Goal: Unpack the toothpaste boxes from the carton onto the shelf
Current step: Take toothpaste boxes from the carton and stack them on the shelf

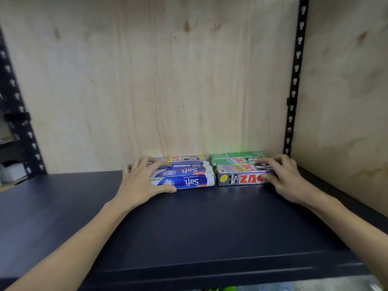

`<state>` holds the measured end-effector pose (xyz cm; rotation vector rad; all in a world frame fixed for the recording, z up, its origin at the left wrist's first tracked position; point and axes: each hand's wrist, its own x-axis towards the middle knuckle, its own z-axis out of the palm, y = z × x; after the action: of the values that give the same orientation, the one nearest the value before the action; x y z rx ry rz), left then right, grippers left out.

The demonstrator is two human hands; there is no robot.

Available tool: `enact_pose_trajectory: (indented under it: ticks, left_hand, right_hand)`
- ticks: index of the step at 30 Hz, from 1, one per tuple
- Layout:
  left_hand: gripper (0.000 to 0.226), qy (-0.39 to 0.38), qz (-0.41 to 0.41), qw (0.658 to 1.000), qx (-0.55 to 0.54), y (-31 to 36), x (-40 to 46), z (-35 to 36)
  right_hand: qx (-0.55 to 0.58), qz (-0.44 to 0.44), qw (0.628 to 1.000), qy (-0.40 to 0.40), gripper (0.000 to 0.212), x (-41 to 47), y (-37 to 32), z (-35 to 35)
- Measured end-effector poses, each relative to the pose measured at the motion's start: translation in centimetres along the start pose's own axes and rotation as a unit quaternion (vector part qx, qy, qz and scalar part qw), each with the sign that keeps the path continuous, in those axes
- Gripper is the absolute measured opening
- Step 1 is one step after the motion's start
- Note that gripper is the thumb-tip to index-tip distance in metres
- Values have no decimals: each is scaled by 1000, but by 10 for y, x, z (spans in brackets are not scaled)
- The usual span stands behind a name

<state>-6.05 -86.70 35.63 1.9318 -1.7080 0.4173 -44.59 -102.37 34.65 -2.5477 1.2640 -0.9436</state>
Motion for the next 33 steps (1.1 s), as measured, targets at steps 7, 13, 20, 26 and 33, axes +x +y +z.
enact_pose_trajectory:
  ticks: [7, 13, 20, 26, 33]
  left_hand:
    - [74, 14, 13, 998, 63, 10, -13, -3]
    - [93, 27, 17, 998, 49, 30, -36, -16]
    - [88, 22, 13, 998, 50, 58, -86, -38]
    - [54, 90, -19, 994, -55, 97, -171, -55]
    - [66, 153, -54, 982, -101, 104, -318, -11]
  right_hand:
    - [-42, 3, 999, 33, 53, -9, -12, -1]
    - [-81, -43, 993, 75, 65, -34, -39, -6]
    - [-62, -79, 988, 121, 66, -86, -96, -6]
    - [111, -71, 973, 191, 53, -176, -167, 25]
    - [195, -19, 962, 190, 60, -298, -213, 109]
